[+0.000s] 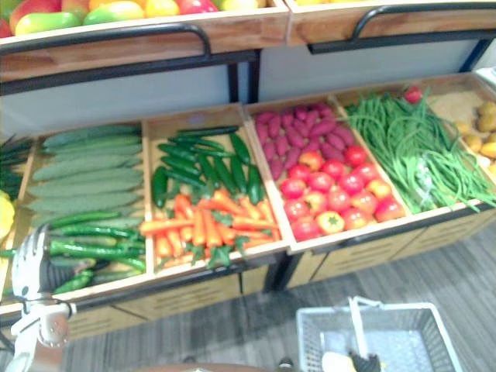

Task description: Pick vegetable in the basket

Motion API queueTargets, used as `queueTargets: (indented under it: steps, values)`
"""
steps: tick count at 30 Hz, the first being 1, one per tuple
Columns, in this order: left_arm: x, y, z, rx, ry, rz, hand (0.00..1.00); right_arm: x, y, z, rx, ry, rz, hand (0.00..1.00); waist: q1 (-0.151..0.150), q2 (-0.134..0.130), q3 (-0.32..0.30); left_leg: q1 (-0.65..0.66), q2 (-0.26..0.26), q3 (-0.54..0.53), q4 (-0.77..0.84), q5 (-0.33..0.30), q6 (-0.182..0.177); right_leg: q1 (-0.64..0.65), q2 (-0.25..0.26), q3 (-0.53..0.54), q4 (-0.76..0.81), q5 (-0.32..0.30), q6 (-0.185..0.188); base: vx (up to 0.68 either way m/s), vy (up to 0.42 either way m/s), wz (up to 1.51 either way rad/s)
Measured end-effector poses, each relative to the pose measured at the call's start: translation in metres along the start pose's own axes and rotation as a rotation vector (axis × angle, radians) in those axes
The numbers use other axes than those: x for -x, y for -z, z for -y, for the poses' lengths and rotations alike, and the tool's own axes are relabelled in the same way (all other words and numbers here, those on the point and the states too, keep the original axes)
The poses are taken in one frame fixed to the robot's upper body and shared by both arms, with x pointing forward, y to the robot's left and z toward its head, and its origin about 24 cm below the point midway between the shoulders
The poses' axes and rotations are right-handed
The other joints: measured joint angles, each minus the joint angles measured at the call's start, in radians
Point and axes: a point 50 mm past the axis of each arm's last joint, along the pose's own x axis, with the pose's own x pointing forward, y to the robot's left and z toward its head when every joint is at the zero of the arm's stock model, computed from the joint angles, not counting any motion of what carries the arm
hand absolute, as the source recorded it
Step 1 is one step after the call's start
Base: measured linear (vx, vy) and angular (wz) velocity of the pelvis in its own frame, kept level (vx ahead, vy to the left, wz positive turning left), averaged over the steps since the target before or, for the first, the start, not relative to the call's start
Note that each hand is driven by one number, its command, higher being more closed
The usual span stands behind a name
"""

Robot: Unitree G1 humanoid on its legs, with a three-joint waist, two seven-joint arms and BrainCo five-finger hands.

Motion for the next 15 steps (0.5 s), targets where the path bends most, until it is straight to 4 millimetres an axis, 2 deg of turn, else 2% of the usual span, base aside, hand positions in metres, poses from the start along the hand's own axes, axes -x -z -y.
queueTargets:
  steps: [4, 11, 15]
  values:
    - [-0.005, -0.001, 0.006, -0.057, 0.116, 0.089, 0.0, -0.005, -0.01, 0.004, 0.015, -0.002, 0.033, 1.0, -0.01, 0.002, -0.001, 0.0, 0.001, 0.028, 0.018, -0.016, -0.001, -0.018, 0.001, 0.032, 0.008, 0.0, 0.0, -0.01, 0.006, -0.2]
    - [-0.027, -0.002, -0.008, -0.129, 0.128, 0.158, 0.0, -0.008, -0.03, 0.009, 0.018, 0.014, 0.113, 1.0, -0.023, 0.005, 0.002, -0.029, -0.002, 0.092, 0.017, -0.019, -0.002, -0.093, 0.005, 0.102, 0.006, 0.021, 0.002, -0.02, 0.003, -0.31]
    - [-0.04, -0.014, -0.01, -0.133, 0.143, 0.209, 0.0, -0.008, -0.032, 0.013, 0.022, 0.025, 0.122, 1.0, -0.026, 0.01, 0.008, -0.035, -0.008, 0.113, 0.017, -0.022, -0.002, -0.106, 0.006, 0.123, -0.01, 0.035, 0.004, 0.04, 0.002, -0.16]
